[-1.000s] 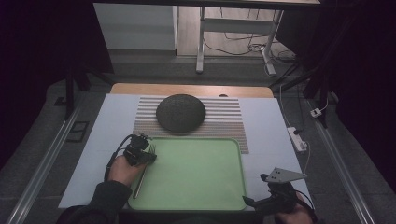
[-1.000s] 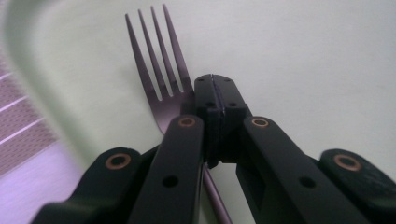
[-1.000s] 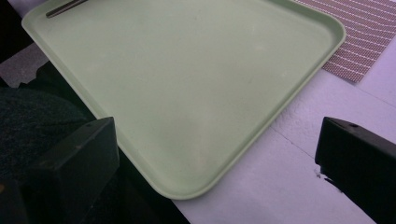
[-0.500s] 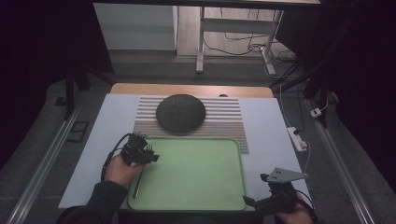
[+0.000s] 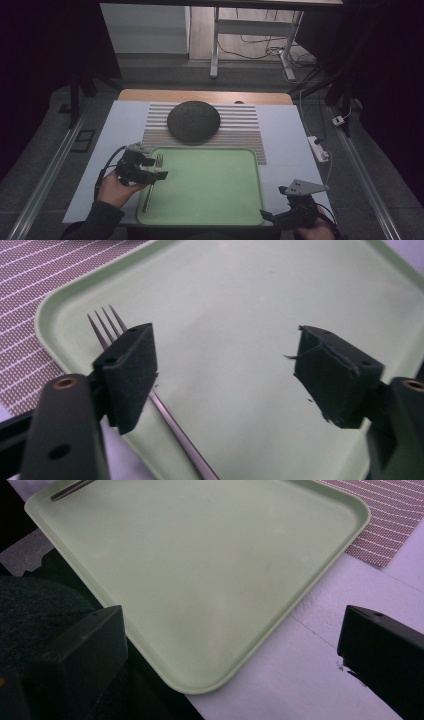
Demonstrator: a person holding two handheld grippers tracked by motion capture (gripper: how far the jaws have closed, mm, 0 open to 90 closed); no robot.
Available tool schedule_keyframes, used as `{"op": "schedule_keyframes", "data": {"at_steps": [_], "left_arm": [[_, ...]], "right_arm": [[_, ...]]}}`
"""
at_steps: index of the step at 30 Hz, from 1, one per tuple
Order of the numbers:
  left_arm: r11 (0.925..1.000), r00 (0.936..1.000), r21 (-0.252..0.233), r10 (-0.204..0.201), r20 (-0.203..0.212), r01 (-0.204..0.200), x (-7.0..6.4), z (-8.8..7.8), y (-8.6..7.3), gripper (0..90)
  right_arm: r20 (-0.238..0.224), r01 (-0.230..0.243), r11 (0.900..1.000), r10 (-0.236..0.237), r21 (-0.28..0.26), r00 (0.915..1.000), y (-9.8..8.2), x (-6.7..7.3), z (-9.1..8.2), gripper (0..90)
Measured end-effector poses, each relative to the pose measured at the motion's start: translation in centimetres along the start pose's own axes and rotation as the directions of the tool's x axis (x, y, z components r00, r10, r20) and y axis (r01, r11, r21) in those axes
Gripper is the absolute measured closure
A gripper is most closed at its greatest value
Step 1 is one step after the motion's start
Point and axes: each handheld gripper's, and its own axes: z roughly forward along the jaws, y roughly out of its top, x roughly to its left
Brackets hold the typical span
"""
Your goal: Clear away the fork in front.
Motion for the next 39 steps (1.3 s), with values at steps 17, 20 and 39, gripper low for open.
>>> {"op": "schedule_keyframes", "data": {"at_steps": [17,20,39], "left_arm": [[0.9872,0.9978,-0.146,-0.063,0.019,0.065,-0.7,-5.7,-5.8,4.0],[0.9834,0.9971,-0.164,-0.075,0.016,0.076,-0.7,-6.4,-6.7,1.3],[0.9870,0.9937,-0.120,-0.110,-0.020,0.107,-0.4,-8.0,-10.9,0.0]], "right_arm": [[0.004,-0.002,1.000,0.002,0.013,1.0000,0.1,0.0,0.1,0.0],[0.006,-0.008,1.000,0.008,0.014,0.9999,0.1,-0.1,0.1,0.0],[0.011,-0.026,0.999,0.026,0.021,0.9996,0.1,-0.2,0.3,0.0]]}}
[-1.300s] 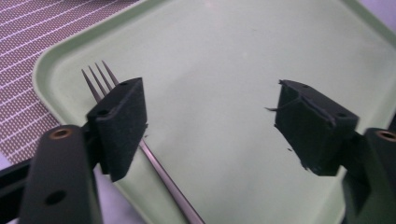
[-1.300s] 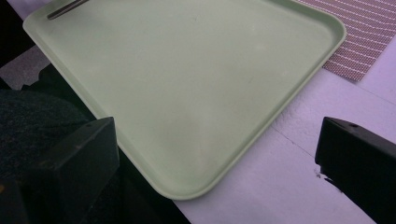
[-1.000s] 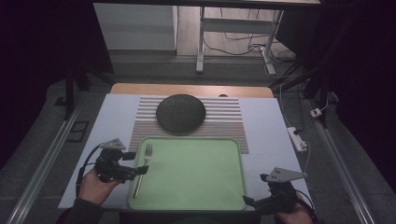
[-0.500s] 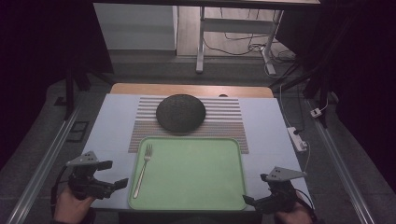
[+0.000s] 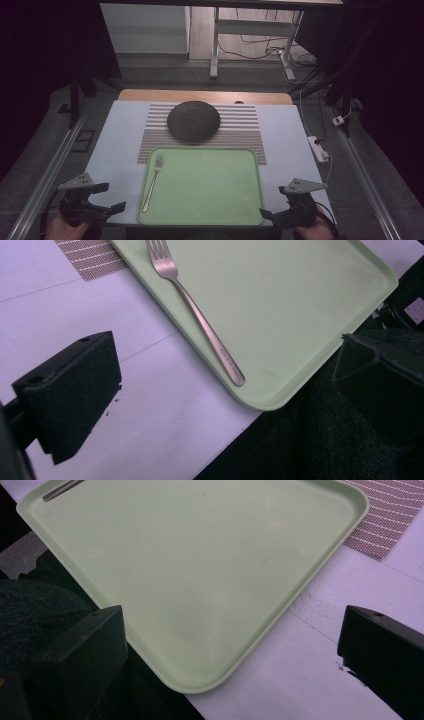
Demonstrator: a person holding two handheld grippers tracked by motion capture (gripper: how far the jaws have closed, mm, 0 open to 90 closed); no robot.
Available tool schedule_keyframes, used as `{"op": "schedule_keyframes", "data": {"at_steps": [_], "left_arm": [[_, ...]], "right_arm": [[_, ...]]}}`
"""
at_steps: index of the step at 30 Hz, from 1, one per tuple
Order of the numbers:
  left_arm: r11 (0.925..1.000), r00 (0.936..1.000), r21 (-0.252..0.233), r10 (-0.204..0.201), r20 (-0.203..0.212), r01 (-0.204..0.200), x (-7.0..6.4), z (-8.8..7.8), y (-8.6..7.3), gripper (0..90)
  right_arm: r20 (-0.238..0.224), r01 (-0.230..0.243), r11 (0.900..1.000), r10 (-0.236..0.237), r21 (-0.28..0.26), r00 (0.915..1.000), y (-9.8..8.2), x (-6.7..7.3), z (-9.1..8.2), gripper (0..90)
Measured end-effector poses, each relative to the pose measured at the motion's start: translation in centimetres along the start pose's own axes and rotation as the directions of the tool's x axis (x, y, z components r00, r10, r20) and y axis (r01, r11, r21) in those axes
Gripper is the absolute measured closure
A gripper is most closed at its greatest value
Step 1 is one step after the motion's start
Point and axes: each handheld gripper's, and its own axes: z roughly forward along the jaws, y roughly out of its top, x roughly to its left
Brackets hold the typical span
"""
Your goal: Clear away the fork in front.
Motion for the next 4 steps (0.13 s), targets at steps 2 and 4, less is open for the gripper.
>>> {"op": "schedule_keyframes", "data": {"at_steps": [2,4], "left_arm": [[1.0000,1.0000,0.006,-0.006,0.001,0.006,0.08,0.00,-0.03,0.0],[0.9999,0.9999,0.001,-0.011,0.009,0.011,0.13,0.01,0.07,0.0]], "right_arm": [[0.001,0.000,1.000,0.000,0.000,1.0000,0.00,0.00,0.01,0.0],[0.004,0.002,1.000,-0.002,0.003,1.0000,-0.03,-0.01,0.00,0.0]]}}
